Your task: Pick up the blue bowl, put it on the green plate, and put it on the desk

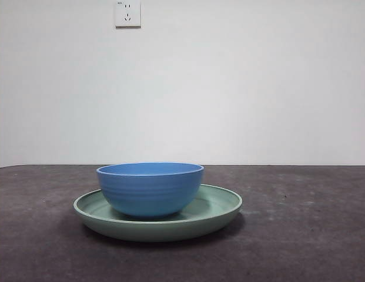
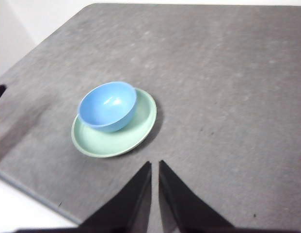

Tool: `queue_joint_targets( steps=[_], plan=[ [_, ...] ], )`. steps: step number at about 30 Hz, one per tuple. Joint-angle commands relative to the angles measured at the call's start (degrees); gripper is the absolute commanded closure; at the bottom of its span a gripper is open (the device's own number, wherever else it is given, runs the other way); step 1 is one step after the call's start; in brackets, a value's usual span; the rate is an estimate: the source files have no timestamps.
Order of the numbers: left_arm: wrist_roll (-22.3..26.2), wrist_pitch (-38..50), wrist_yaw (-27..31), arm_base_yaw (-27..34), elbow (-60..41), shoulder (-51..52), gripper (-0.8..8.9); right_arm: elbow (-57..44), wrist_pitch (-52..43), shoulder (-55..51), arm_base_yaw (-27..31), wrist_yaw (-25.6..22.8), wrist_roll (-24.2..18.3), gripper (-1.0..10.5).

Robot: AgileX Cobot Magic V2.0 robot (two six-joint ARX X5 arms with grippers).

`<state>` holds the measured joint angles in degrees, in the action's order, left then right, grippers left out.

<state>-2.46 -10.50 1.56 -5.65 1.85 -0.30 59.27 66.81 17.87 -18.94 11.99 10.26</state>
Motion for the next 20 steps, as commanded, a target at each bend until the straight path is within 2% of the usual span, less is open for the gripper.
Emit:
queue_joint_targets(
  steps=[1, 4, 10, 15, 18, 20],
  plan=[
    [0.3, -0.3, 0.5, 0.0, -1.2, 0.1, 7.94, -1.6, -4.2, -0.2, 2.9, -0.6, -4.3, 9.3],
    [0.3, -0.3, 0.5, 0.0, -1.2, 0.1, 7.94, -8.0, -14.1, -2.8, 7.9, -0.7, -10.4, 9.3],
    [0.3, -0.3, 0.5, 0.0, -1.2, 0.1, 7.94, -27.2, -37.0, -8.8, 17.3, -0.9, -17.7, 9.3],
    [0.3, -0.3, 0.5, 0.0, -1.2, 0.1, 7.94, -42.0, -50.6, -12.7, 21.3, -2.1, -18.0, 9.3],
    [0.3, -0.3, 0.5, 0.0, -1.2, 0.1, 7.94, -48.7, -54.0, -15.5, 22.3, -2.6, -17.4, 9.3],
    [0.3, -0.3, 0.5, 0.0, -1.2, 0.1, 7.94, -52.2, -54.7, -17.3, 22.4, -5.2, -15.9, 9.3]
  ],
)
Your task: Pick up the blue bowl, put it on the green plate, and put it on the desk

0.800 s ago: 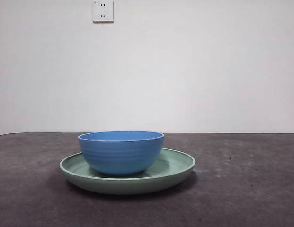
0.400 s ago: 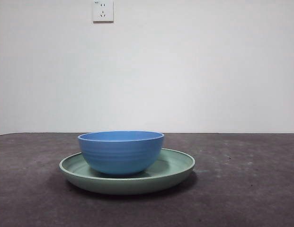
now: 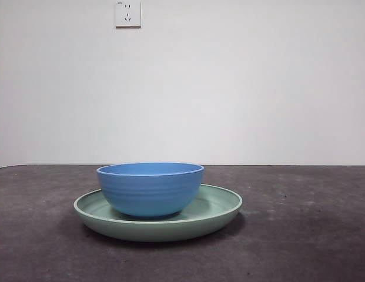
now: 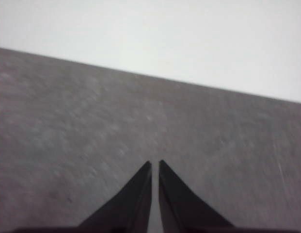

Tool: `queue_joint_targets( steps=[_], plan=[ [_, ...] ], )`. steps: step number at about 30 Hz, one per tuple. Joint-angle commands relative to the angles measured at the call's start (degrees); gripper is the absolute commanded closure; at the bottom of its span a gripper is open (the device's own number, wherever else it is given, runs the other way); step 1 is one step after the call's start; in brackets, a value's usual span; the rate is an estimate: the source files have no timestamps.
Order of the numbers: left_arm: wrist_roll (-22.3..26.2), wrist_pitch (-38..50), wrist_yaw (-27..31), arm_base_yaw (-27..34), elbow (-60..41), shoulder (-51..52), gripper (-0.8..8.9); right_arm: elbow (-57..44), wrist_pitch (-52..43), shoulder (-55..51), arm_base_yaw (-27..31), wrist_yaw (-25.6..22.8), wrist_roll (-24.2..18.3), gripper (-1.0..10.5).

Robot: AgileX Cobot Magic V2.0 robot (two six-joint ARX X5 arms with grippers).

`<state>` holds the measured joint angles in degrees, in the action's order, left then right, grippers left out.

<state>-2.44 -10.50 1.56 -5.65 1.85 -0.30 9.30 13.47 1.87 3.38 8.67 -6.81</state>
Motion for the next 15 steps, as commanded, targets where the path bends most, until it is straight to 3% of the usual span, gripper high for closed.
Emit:
queue_joint_targets(
  steps=[1, 5, 15],
  plan=[
    [0.3, -0.3, 0.5, 0.0, -1.2, 0.1, 7.94, -3.4, -1.4, -1.7, 0.1, -3.0, 2.0, 9.3],
    [0.3, -0.3, 0.5, 0.0, -1.2, 0.1, 7.94, -7.1, -1.2, -1.7, 0.1, -5.6, 3.7, 9.3],
    [0.3, -0.3, 0.5, 0.0, -1.2, 0.1, 7.94, -8.7, -4.4, -1.7, 0.1, -5.8, 3.8, 9.3]
  ],
)
